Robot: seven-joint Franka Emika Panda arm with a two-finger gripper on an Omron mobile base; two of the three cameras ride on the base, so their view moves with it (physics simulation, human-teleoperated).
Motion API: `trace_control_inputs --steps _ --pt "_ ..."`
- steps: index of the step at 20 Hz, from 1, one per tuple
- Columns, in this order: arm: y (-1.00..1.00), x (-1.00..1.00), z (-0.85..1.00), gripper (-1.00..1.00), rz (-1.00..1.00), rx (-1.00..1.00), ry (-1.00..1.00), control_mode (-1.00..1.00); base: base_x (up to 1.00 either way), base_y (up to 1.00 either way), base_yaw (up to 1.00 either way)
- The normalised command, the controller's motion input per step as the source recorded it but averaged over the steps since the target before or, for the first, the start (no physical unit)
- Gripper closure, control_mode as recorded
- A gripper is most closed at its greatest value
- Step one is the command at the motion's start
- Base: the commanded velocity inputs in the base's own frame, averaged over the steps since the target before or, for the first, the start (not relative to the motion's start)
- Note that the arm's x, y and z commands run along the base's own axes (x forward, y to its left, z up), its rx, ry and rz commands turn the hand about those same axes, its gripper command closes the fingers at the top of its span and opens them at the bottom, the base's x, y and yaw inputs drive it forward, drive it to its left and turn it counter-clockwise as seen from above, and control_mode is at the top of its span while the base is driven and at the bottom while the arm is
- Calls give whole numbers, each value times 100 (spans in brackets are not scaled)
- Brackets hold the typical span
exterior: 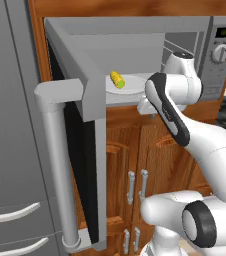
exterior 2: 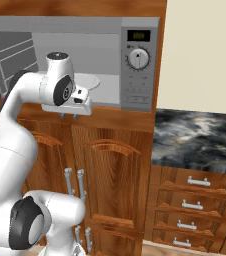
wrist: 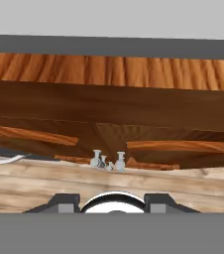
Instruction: Close the microwave door.
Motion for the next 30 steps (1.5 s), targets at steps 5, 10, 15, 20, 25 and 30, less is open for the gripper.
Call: trace_control_inputs --steps 5,10,15,20,25,30 --pt "33 -75 -1 -100 -11 0 -29 -100 0 0 0" --pt "8 -100 7 -100 -14 0 -38 -100 0 0 0" --pt "18 -100 5 -100 -11 -1 -30 -100 0 0 0" --pt "36 -100 15 -100 -2 -4 -33 -100 0 0 0" --pt "23 -100 4 -100 0 -13 -37 -100 0 0 0" --pt "7 -100 -5 -100 6 -6 -44 -100 0 0 0"
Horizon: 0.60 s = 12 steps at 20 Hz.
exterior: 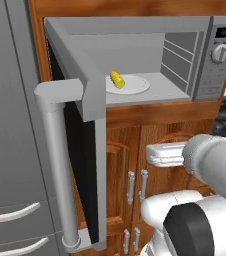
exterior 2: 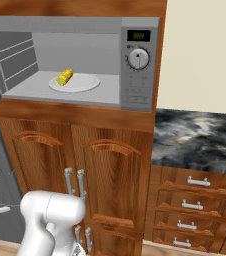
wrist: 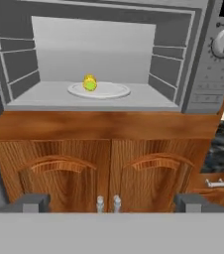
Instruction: Close the microwave door.
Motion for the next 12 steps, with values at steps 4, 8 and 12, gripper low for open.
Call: trace_control_inputs --steps 4,8,12 --pt "0 -100 0 -100 9 -4 -44 -100 0 0 0" --pt "11 -100 -3 -100 6 -11 -38 -100 0 0 0" --pt "21 -100 -12 -100 2 -22 -32 -100 0 0 0"
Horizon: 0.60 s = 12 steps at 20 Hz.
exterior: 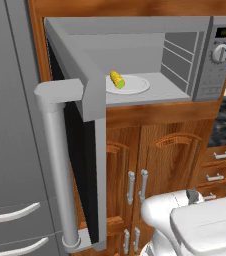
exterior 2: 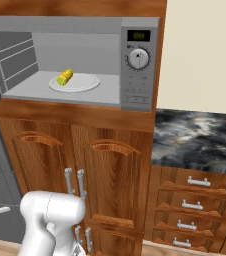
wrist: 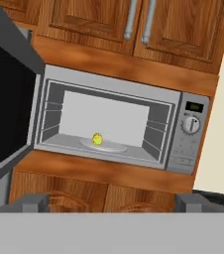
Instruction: Close the microwave door.
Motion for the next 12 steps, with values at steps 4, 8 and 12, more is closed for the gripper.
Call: trace_control_inputs --steps 4,8,12 --pt "48 -97 -7 -100 0 -20 -26 -100 0 0 0" --pt "85 -46 -27 -100 -5 -8 -17 -100 0 0 0" --pt "97 -5 -6 -100 -14 -4 -13 -100 0 0 0"
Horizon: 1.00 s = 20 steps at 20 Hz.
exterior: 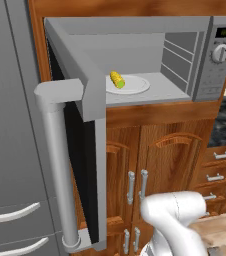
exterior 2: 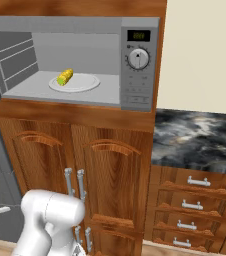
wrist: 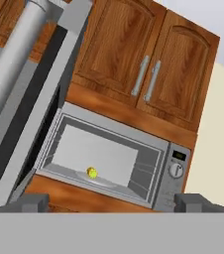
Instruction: Close the microwave door.
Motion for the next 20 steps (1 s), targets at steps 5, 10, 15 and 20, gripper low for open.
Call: trace_control_inputs --steps 5,10,15,20 --pt "81 1 -27 -100 -16 -2 -7 -100 0 0 0" --pt "39 20 -37 -100 -14 0 -9 -100 0 0 0" --pt "50 46 -30 -100 -15 0 -8 -100 0 0 0" --pt "33 46 -22 -100 -10 -1 0 -100 0 0 0"
